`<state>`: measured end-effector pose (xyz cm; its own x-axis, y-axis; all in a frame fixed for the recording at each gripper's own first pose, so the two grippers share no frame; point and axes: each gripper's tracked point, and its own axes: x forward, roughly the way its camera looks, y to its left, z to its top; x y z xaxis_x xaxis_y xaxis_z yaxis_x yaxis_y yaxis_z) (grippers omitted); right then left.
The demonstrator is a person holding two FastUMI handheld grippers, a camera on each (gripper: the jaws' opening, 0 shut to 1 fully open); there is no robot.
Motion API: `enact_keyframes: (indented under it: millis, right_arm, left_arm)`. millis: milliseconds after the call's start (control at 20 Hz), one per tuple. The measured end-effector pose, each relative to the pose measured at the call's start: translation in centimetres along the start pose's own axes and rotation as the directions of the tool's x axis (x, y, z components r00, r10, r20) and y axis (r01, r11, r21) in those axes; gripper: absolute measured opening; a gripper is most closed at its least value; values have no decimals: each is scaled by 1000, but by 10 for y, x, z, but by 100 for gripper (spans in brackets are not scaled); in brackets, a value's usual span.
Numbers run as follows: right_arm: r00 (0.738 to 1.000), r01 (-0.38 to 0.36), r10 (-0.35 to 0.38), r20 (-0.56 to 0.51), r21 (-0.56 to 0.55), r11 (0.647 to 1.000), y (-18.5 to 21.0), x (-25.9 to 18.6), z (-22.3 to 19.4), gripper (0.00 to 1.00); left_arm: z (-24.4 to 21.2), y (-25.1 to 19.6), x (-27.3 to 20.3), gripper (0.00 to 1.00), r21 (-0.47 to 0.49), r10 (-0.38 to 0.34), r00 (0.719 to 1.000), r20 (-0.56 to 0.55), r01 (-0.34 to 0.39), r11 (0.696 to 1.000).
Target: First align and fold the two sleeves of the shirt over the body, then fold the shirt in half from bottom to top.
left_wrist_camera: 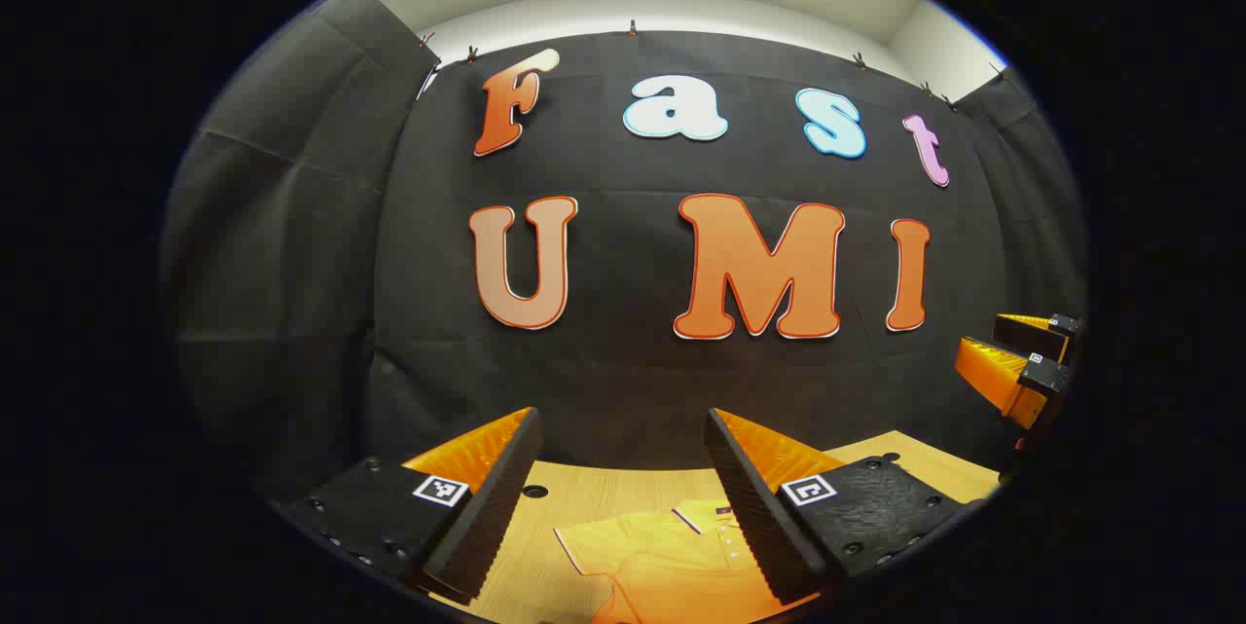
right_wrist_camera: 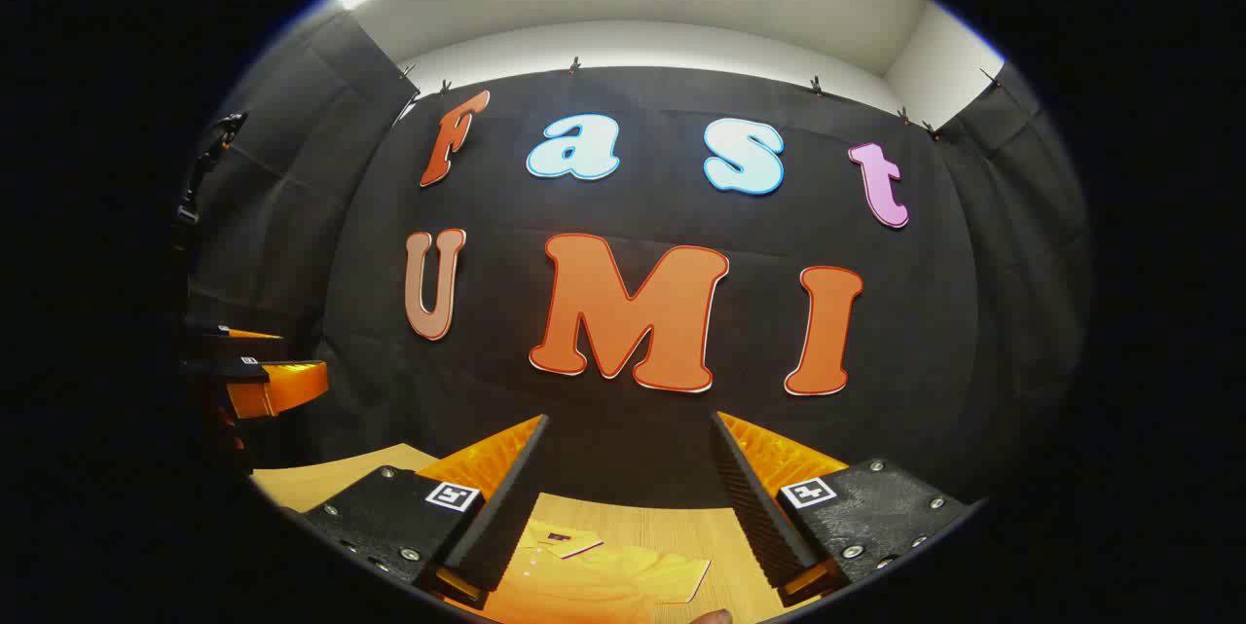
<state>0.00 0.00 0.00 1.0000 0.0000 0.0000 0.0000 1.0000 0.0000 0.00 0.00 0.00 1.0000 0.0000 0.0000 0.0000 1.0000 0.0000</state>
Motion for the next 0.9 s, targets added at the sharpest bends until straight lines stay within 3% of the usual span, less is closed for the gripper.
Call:
enact_keyframes:
  millis: [900]
  right_arm:
    - [999,-46,46,-9,16,999,16,7,-8,98]
  left_arm:
    - [2,-18,1,100,36,-21,1000,4,20,999]
